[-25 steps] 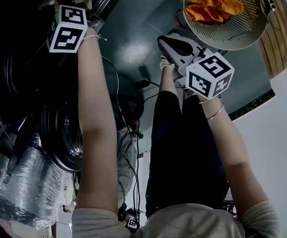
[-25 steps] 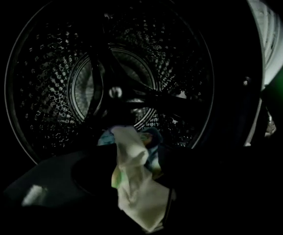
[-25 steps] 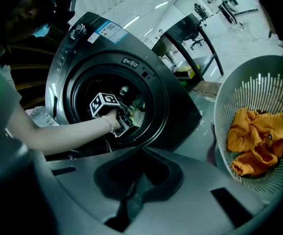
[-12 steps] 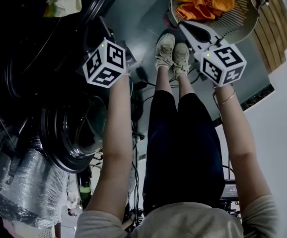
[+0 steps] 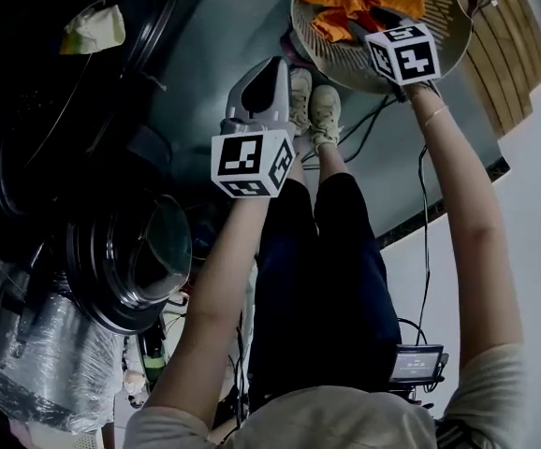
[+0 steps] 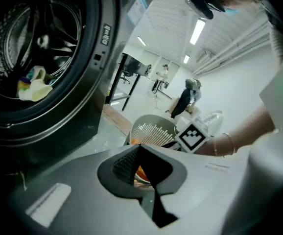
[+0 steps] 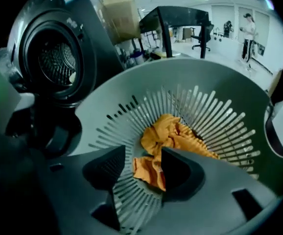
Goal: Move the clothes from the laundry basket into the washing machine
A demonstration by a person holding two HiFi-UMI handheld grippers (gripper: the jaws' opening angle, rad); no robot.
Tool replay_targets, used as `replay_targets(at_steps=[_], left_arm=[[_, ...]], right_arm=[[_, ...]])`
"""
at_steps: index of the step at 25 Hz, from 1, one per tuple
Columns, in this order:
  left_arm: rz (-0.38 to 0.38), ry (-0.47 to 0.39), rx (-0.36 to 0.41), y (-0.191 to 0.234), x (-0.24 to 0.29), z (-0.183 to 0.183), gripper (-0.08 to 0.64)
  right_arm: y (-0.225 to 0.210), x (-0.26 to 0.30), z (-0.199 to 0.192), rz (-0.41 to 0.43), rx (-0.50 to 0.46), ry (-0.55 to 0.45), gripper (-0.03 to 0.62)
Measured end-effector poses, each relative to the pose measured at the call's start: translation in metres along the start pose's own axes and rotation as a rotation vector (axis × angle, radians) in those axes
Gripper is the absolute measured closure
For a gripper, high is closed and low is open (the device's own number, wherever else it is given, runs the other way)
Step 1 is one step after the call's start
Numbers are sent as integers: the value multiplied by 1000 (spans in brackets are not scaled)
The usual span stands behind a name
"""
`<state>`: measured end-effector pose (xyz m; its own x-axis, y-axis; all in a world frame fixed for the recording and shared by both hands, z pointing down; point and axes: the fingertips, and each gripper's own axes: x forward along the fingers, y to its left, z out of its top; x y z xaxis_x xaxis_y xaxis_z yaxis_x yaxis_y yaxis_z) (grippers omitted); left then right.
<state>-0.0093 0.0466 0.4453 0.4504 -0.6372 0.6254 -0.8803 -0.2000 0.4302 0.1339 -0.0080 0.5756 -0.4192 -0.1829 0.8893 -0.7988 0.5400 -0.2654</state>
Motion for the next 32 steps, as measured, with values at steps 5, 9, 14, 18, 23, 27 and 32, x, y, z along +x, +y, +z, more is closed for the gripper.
replay_targets(at_steps=[5,9,14,18,23,27,32], left_arm=[[11,36,58,4,14,-4,549],[72,30,86,33,13,-1,549],[102,35,69,48,16,-2,549],[74,13,60,28,11,4,498],[-59,19,47,-25,16,18,301],[-152,33,130,-59,15,28,295],[-228,61,178,-90,20,30,228]], right_arm=[[-28,71,-25,-36,-94,114,391],[-50,112,-37,-101,40,150,391],[-59,104,-49,-164,156,129,549],[-25,46,-15,8,267,-166,552],[4,-67,34,111,256,-441,552],[40,-149,66,186,255,-583,552],[89,-224,93,262,158,-668,552]])
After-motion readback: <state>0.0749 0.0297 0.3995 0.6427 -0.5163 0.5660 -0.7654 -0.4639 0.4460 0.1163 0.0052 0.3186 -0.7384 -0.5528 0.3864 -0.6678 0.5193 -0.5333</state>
